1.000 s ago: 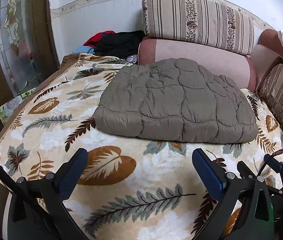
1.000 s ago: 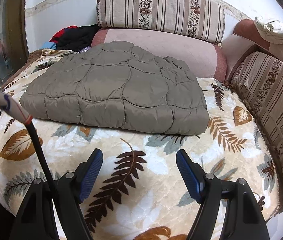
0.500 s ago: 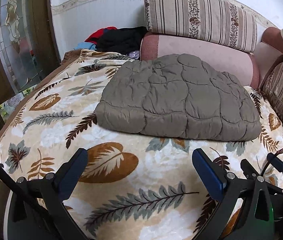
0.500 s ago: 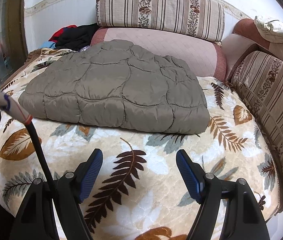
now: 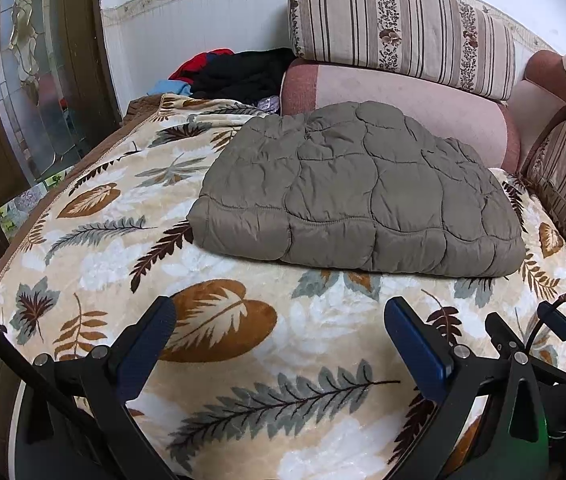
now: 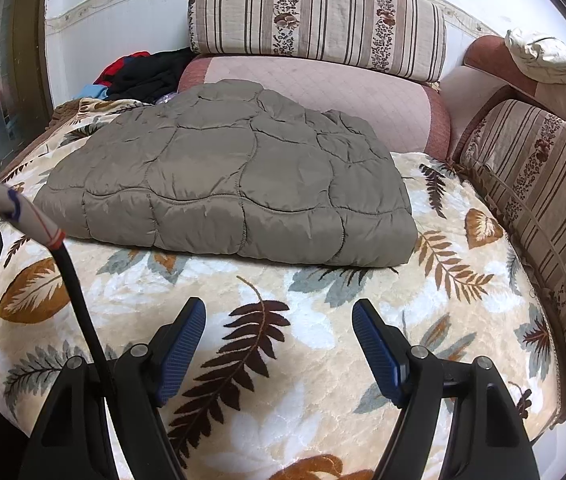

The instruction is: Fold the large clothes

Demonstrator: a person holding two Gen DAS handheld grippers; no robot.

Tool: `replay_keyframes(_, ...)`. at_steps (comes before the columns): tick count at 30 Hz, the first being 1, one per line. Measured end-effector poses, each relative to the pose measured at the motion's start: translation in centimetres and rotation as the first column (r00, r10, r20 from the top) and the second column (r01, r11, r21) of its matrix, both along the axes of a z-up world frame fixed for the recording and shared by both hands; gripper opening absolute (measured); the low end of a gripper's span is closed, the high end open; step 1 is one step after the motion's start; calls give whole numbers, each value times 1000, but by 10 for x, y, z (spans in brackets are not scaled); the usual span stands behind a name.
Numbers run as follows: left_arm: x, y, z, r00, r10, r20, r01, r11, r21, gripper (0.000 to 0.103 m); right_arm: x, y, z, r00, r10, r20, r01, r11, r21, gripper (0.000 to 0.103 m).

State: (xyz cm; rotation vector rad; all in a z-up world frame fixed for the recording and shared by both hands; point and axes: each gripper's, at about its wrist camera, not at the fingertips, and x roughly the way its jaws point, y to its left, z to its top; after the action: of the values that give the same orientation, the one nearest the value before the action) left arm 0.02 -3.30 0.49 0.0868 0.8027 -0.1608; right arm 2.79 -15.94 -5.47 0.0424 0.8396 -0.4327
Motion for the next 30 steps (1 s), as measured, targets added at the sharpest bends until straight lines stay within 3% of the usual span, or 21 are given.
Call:
replay_keyframes(11, 4, 3, -6, 999, -3, -36, 3, 1000, -12, 103, 0, 2, 2, 1000, 2, 9, -2, 1000, -8, 80)
replay_keyframes(30, 5, 5, -4, 1000, 0, -26, 0, 1000, -6, 103, 0, 6, 5, 1000, 3, 18, -2, 1000, -18, 80)
